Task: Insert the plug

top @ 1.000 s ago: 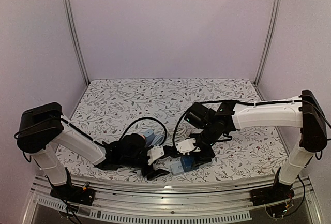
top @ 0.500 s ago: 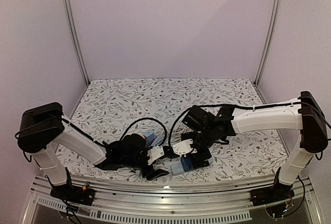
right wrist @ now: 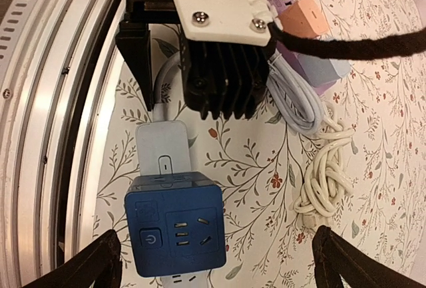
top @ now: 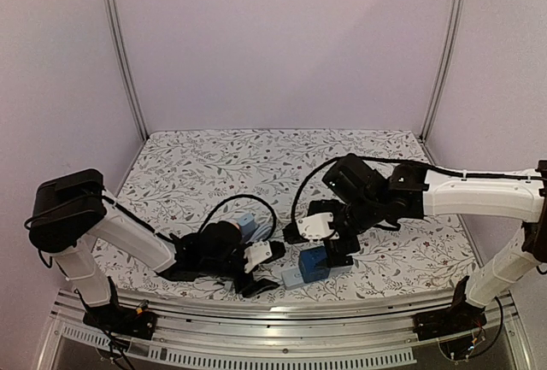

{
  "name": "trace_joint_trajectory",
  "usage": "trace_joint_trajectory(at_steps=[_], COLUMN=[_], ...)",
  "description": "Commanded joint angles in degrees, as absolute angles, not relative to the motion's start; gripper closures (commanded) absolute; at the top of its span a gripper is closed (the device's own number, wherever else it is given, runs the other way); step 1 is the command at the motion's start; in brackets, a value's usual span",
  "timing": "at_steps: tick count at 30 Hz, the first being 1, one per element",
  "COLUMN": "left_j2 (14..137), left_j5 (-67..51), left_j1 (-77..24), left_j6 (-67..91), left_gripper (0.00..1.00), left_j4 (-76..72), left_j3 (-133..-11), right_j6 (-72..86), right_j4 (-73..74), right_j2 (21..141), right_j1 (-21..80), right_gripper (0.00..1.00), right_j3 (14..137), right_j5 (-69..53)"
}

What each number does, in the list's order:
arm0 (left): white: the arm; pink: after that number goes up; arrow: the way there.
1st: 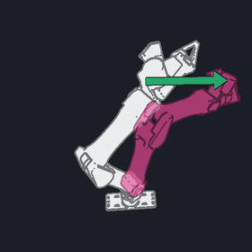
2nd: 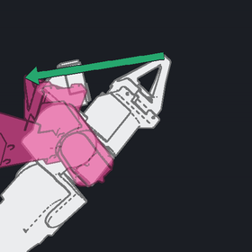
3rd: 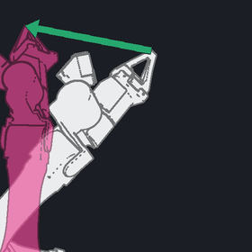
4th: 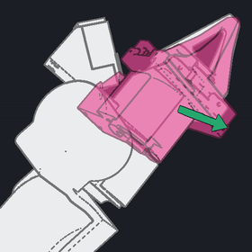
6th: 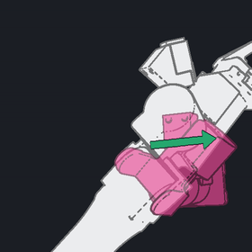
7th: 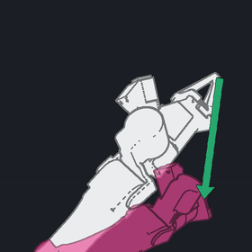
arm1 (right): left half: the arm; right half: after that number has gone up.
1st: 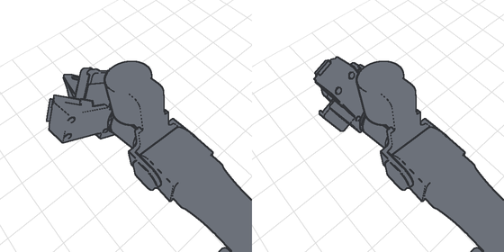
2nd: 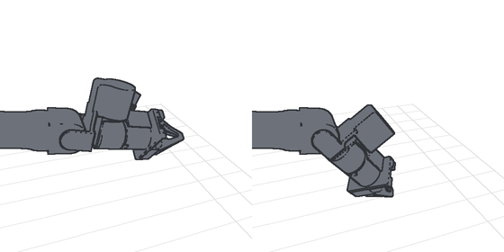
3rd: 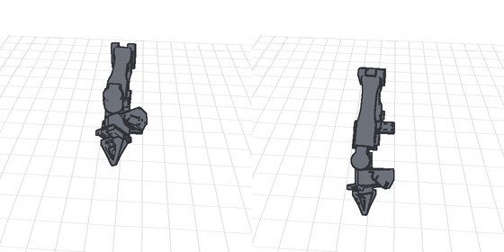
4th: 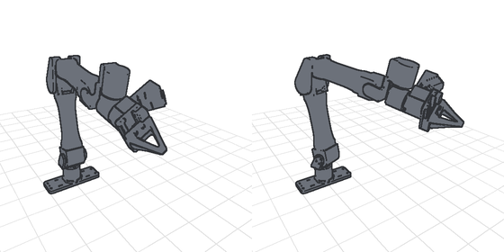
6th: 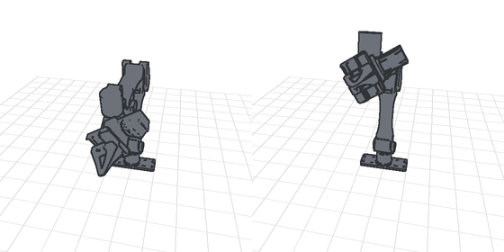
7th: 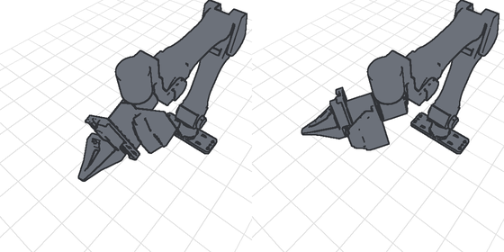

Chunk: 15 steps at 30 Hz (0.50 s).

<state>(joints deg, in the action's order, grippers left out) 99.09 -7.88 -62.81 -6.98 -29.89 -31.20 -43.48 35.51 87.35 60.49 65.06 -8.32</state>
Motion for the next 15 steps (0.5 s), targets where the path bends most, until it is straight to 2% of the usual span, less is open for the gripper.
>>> trace_joint_trajectory(at_steps=[1, 8, 15], left_j2=[99.83, 103.23, 107.99], left_j5=[-5.88, -6.46, -5.41], left_j1=[-63.83, -66.18, -68.43], left_j6=[-5.76, -6.95, -6.30], left_gripper=[0.27, 0.26, 0.27], left_j4=[-27.88, -27.58, -27.79], left_j3=[-32.47, -35.90, -40.52], right_j6=[-38.72, -33.53, -25.12], right_j4=[33.59, 15.49, 10.98], right_j2=[81.50, 70.57, 66.63], right_j1=[60.87, 60.83, 60.96], right_gripper=[0.01, 0.01, 0.01], right_j3=[61.85, 51.17, 49.94], right_j5=[-6.75, 0.61, 8.17])
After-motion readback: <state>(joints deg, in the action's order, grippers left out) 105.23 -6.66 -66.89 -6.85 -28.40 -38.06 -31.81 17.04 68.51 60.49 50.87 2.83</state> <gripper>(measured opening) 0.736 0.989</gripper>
